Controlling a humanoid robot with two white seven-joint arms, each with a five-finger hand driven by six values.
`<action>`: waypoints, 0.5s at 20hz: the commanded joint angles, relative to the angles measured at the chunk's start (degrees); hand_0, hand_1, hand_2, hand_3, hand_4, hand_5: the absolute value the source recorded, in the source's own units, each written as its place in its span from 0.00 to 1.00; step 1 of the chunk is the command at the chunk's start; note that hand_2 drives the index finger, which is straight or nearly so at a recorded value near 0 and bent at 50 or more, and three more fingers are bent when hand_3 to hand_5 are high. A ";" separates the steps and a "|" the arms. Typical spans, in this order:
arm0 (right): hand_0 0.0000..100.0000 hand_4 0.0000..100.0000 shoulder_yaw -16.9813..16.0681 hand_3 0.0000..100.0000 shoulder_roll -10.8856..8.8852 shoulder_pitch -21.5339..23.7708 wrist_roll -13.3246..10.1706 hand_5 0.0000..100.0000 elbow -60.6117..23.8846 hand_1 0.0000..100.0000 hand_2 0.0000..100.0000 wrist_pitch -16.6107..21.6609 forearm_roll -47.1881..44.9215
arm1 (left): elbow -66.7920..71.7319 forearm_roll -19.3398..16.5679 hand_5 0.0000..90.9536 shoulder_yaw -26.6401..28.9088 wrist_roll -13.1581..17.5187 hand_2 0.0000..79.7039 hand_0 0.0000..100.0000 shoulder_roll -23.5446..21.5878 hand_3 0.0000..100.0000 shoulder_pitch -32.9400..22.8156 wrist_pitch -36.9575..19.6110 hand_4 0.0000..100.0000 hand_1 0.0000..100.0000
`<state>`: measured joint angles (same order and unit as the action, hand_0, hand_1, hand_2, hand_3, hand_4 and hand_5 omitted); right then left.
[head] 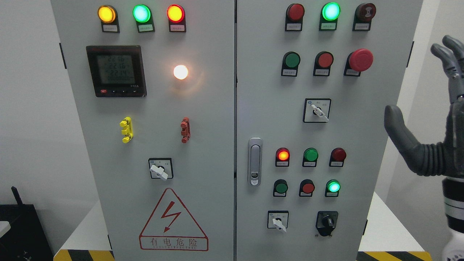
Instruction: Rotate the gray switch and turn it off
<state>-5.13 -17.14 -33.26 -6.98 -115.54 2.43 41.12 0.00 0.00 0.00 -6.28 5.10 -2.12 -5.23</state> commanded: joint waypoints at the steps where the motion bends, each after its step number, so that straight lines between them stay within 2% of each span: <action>1: 0.42 0.00 0.12 0.02 0.35 0.04 -0.22 0.00 0.23 0.29 0.00 -1.28 -0.07 | 1.32 -0.44 0.00 1.85 0.04 0.00 0.12 0.00 0.00 -0.08 0.04 0.00 0.39; 2: 0.42 0.02 0.12 0.05 0.44 -0.05 -0.22 0.00 0.23 0.30 0.00 -1.81 -0.16 | 1.32 -0.44 0.00 1.85 0.04 0.00 0.12 0.00 0.00 0.01 -0.04 0.00 0.39; 4: 0.42 0.15 0.38 0.18 1.31 0.04 -0.22 0.12 0.23 0.30 0.00 -3.39 -0.16 | 1.32 -0.44 0.00 1.85 -0.05 0.00 0.12 0.00 0.00 0.01 0.04 0.00 0.39; 5: 0.41 0.22 0.47 0.30 1.67 0.13 -0.22 0.18 0.23 0.30 0.02 -4.01 -0.25 | 1.32 -0.44 0.00 1.85 -0.05 0.00 0.12 0.00 0.00 0.01 0.04 0.00 0.39; 6: 0.38 0.27 0.56 0.40 2.11 0.21 -0.22 0.25 0.32 0.31 0.08 -4.54 -0.25 | 1.32 -0.44 0.00 1.85 0.04 0.00 0.12 0.00 0.00 0.01 0.04 0.00 0.39; 8: 0.35 0.33 0.64 0.46 2.98 0.13 -0.14 0.34 0.76 0.32 0.15 -6.03 -0.86 | 1.32 -0.44 0.00 1.85 -0.05 0.00 0.12 0.00 0.00 0.01 0.04 0.00 0.39; 10: 0.32 0.42 0.99 0.55 3.95 -0.05 -0.05 0.44 1.02 0.33 0.28 -8.13 -1.39 | 1.32 -0.44 0.00 1.85 -0.05 0.00 0.12 0.00 0.00 0.01 0.04 0.00 0.39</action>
<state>-4.84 -15.89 -33.19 -6.99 -115.25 -3.57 40.55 0.00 0.00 0.00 -6.25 5.10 -2.12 -5.23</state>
